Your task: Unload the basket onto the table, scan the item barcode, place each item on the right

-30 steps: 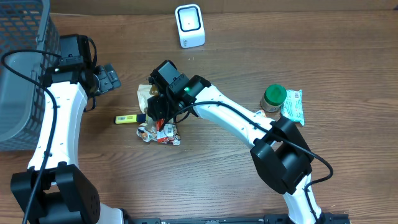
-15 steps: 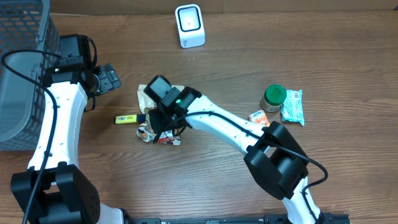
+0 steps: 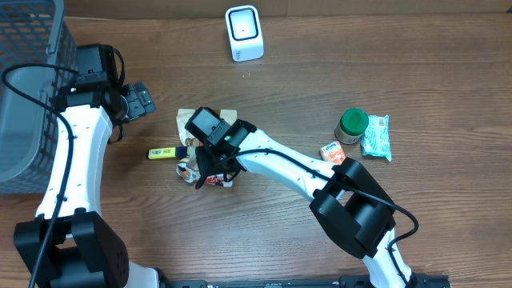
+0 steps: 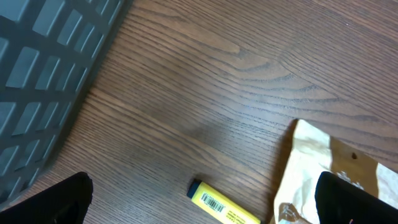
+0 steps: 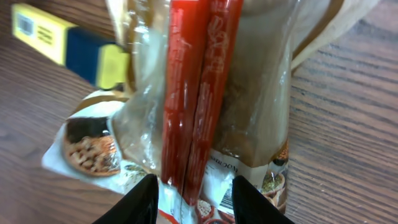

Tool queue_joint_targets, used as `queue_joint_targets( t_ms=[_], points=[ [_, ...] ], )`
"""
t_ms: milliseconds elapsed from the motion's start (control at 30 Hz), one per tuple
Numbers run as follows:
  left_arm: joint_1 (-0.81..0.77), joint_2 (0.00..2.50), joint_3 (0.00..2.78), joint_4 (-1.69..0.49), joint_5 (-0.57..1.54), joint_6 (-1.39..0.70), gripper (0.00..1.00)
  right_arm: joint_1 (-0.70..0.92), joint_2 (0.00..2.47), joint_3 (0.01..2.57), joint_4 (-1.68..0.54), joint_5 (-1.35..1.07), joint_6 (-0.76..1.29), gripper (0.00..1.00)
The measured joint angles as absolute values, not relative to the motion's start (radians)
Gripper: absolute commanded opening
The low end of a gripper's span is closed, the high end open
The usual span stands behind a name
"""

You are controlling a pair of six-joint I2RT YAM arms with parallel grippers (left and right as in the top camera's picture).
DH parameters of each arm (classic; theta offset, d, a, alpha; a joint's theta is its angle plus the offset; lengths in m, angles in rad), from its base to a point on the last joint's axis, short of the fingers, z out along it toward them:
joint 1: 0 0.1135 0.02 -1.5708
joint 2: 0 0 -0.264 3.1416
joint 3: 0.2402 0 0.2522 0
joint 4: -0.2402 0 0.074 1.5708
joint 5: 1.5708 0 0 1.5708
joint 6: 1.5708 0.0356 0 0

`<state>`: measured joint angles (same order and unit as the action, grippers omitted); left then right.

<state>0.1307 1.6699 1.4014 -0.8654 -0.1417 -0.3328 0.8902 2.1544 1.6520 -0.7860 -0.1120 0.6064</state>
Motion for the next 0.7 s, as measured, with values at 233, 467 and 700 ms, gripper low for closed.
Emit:
queue_joint_targets(
  t_ms=[233,467,700],
  points=[
    [0.131,1.670,1.401,-0.865,-0.142,-0.333,1.00,0.891,2.154,1.648,-0.784,-0.103,0.619,0.33],
    [0.131,1.670,1.401,-0.865,-0.142,-0.333,1.00,0.891,2.154,1.648,-0.779,-0.096,0.625,0.30],
    [0.131,1.670,1.401,-0.865,-0.142,-0.333,1.00,0.891,2.154,1.648,-0.778,-0.085,0.625,0.31]
  ],
)
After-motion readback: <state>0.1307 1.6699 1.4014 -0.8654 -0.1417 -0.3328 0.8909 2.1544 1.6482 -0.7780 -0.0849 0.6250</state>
